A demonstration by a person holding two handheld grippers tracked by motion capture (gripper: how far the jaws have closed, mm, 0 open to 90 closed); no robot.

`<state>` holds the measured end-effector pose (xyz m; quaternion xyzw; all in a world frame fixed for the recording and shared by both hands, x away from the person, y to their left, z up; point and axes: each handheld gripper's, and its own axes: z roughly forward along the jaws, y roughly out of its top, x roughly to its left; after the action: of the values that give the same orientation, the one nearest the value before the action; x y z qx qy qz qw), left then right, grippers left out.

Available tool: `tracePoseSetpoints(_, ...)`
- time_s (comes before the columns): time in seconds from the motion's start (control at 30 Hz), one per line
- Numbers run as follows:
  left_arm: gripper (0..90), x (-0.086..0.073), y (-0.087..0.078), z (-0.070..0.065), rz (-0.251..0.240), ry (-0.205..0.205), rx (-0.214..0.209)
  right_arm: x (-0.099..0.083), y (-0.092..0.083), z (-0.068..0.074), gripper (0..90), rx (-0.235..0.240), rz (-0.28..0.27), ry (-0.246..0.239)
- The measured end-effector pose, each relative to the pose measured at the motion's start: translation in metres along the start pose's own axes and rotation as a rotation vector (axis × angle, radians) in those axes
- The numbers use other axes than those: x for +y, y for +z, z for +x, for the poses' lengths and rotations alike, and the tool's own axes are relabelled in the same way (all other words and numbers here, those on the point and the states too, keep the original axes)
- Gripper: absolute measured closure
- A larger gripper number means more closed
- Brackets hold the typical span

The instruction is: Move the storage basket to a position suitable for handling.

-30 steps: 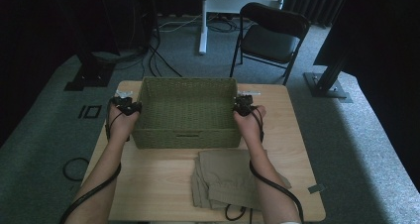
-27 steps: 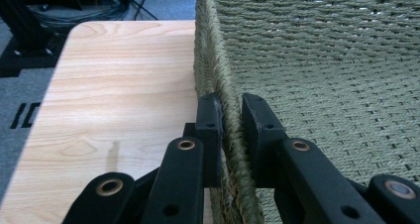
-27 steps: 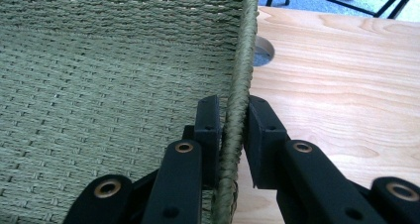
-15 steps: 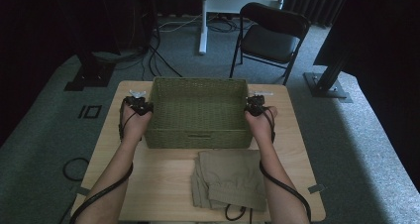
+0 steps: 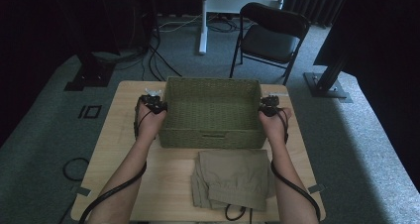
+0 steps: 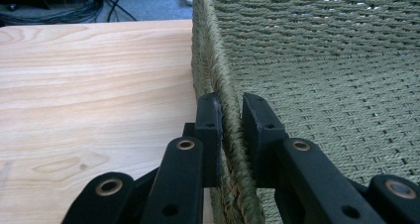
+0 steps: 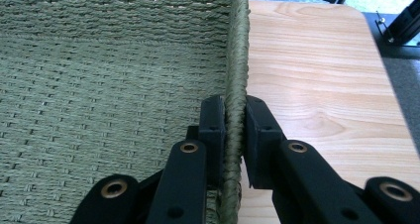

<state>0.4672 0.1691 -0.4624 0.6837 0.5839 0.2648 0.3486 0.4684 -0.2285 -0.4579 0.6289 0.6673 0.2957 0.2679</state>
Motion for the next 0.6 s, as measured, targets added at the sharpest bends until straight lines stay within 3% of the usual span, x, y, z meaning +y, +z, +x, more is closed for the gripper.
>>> tracePoseSetpoints(0.6, 79.6, 0.009, 0.015, -0.054, 0.012, 0.033, -0.02, -0.005, -0.006, -0.05, 81.8, -0.065, -0.001, 0.045)
